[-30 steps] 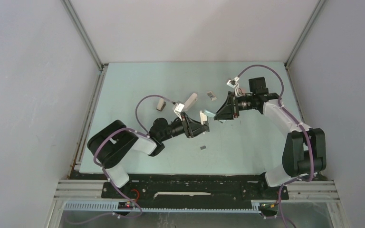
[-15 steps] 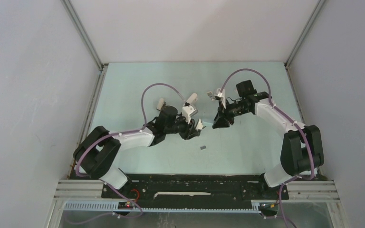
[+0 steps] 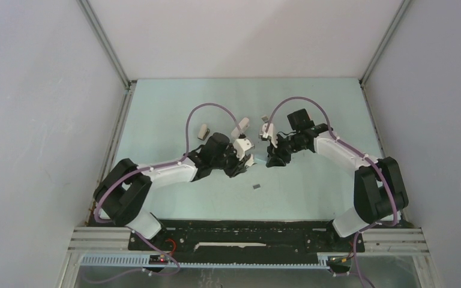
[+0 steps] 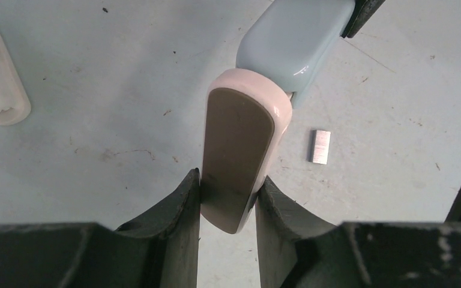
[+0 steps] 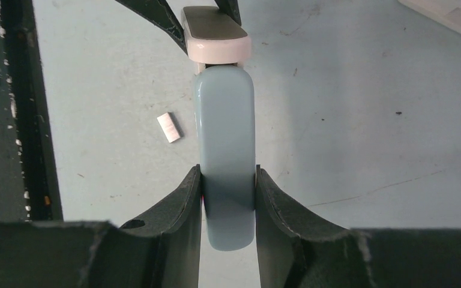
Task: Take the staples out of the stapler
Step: Unload the staple at the center of the board.
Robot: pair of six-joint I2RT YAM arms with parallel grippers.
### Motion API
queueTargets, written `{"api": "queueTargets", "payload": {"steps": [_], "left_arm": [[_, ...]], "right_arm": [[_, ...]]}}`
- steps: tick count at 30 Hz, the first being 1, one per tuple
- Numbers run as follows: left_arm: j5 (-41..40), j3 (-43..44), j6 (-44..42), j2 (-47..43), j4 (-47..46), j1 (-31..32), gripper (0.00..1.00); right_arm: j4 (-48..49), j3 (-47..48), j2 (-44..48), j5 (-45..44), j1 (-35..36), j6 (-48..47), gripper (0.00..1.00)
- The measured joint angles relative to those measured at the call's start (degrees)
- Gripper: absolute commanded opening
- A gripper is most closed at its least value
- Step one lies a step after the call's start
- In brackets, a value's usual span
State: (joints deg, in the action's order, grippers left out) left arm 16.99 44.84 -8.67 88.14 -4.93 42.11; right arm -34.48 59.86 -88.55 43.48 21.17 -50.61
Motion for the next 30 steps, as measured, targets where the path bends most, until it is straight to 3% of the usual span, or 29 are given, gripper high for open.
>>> {"api": "queueTargets", "payload": {"steps": [9, 21, 30], "left_arm": [[-1.4, 1.1, -1.0, 2.5, 0.7, 0.2, 0.04], [-0.7, 3.1, -0.4, 7.1, 4.1, 0.1, 0.32], [-1.0, 3.2, 0.1, 7.0, 4.1, 0.1, 0.32]], "right_arm": [[1.7, -0.2, -1.6, -4.1, 1.0, -0.7, 0.00], [2.4, -0.2, -5.9, -8.6, 3.5, -0.6, 0.00], [2.6, -0.2, -5.9, -8.9, 3.6, -0.3, 0.00]]}}
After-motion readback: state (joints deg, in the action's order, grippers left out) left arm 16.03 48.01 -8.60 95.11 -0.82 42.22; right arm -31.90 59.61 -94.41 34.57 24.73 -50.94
